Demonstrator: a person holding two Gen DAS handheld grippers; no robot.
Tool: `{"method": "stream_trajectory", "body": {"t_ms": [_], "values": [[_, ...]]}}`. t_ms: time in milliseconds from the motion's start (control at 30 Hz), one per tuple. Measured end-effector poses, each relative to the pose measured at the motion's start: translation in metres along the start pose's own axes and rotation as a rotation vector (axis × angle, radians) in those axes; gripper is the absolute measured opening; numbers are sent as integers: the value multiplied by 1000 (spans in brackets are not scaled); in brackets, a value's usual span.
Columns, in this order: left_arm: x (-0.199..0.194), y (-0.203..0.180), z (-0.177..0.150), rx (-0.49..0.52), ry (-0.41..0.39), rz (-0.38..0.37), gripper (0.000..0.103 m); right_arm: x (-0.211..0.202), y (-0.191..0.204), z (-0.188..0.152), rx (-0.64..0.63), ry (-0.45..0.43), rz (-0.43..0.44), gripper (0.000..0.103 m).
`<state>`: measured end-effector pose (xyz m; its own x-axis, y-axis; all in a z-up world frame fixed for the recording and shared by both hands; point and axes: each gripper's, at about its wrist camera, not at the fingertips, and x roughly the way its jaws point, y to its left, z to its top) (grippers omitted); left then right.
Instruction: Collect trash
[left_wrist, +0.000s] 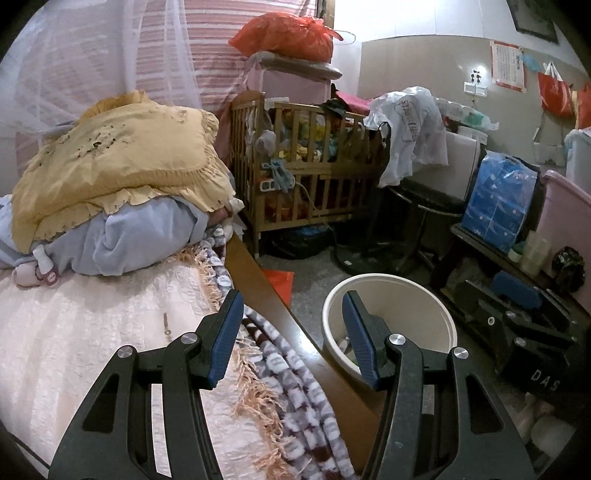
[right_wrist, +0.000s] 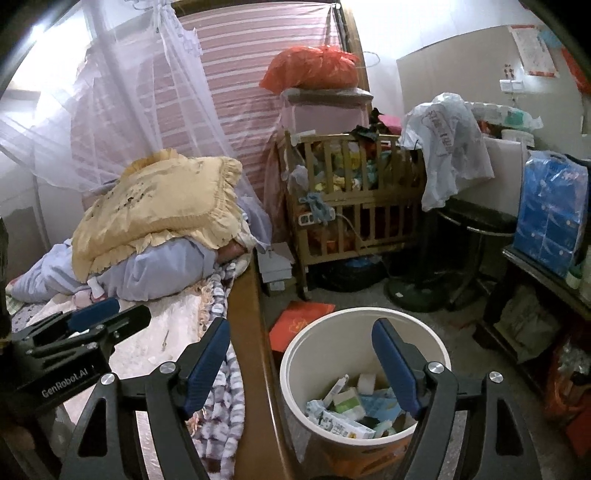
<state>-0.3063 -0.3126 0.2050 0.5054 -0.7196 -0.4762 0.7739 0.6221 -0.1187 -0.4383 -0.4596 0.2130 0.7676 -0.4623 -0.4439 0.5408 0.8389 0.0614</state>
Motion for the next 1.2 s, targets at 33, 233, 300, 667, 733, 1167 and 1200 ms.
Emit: {"method": "stream_trajectory", "body": {"t_ms": [33, 233, 300, 667, 733, 1167, 1200], "values": [[0, 0, 0, -1, -3, 2, 54, 0, 1, 0, -2, -2, -4, 77], [0, 2, -1, -9, -5, 4, 54, -2, 3, 0, -7, -5, -12, 78], [-1, 4, -2, -18, -6, 6, 54, -1, 3, 0, -9, -1, -12, 79], [0, 5, 0, -12, -4, 5, 54, 2, 2, 0, -17, 15, -7, 81], [1, 4, 1, -6, -4, 1, 54, 3, 2, 1, -16, 15, -9, 81], [5, -5, 1, 8, 9, -6, 54, 4, 3, 0, -14, 21, -9, 82], [5, -5, 0, 9, 9, -6, 54, 4, 3, 0, -14, 21, -9, 82]]}}
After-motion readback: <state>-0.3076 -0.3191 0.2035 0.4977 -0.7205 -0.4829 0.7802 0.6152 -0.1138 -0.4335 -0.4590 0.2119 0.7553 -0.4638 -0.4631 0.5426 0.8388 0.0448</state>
